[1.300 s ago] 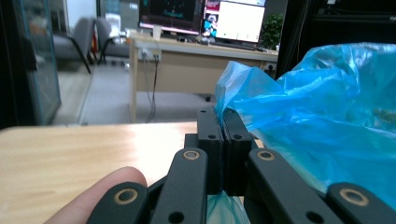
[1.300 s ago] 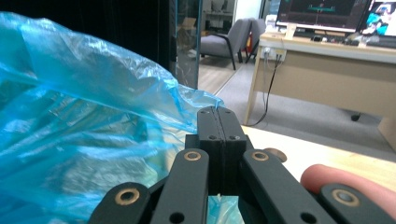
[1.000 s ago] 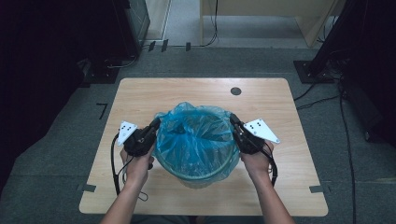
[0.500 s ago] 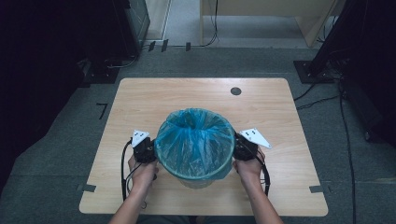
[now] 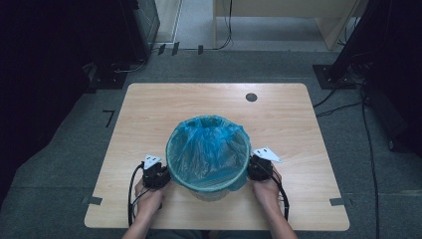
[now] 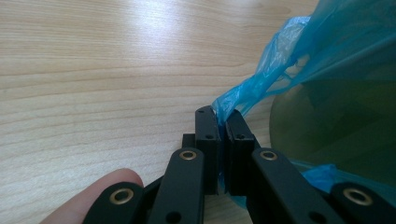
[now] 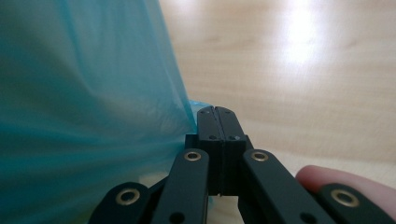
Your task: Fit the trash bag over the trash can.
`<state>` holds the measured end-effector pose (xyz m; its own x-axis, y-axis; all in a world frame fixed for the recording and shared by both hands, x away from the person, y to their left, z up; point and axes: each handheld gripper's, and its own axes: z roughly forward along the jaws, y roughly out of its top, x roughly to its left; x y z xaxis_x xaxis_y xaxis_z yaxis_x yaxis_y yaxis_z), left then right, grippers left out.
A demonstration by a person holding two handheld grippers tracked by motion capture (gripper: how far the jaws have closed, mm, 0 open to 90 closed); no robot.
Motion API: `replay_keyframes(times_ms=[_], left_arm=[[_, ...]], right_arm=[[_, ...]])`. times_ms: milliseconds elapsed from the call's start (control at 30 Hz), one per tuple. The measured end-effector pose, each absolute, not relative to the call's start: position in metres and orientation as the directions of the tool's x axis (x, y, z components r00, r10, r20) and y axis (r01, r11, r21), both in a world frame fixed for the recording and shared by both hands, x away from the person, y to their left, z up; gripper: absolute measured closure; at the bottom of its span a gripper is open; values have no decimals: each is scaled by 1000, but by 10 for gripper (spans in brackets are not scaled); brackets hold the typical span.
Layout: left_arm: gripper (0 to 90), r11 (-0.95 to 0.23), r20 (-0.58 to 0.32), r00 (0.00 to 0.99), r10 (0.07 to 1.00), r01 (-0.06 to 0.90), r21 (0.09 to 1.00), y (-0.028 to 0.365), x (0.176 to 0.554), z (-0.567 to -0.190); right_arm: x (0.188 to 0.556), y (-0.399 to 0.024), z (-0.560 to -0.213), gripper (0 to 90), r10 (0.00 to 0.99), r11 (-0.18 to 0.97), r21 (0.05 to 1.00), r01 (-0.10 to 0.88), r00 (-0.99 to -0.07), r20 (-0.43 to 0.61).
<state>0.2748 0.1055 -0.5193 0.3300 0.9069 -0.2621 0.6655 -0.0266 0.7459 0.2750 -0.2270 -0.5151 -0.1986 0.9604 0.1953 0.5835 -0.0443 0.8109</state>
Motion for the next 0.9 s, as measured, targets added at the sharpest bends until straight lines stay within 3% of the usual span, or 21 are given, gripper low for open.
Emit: replay_keyframes(times_ms=[167, 200, 267, 300, 333, 500, 900], left_arm=[[775, -98, -168, 341, 925, 641, 761, 99, 270, -518], [649, -104, -161, 346, 924, 633, 767, 99, 269, -518], [548, -70, -161, 340, 927, 574, 816, 106, 261, -515], [500, -70, -161, 340, 927, 574, 816, 106, 261, -515], [465, -60, -155, 326, 933, 562, 825, 110, 259, -512], [392, 28, -200, 298, 933, 495, 868, 138, 246, -493], [363, 75, -247, 363, 899, 428, 901, 163, 207, -475]], right_arm=[[276, -227, -522, 900, 961, -30, 767, 641, -192, 198], [276, -228, -522, 854, 952, -27, 755, 656, -214, 220], [273, -232, -520, 683, 946, -35, 775, 631, -228, 228], [273, -232, -520, 683, 946, -35, 775, 631, -228, 228], [268, -239, -515, 578, 943, -49, 802, 595, -237, 233], [248, -258, -493, 452, 938, -101, 866, 489, -244, 247], [181, -269, -459, 409, 894, -116, 940, 320, -379, 240]])
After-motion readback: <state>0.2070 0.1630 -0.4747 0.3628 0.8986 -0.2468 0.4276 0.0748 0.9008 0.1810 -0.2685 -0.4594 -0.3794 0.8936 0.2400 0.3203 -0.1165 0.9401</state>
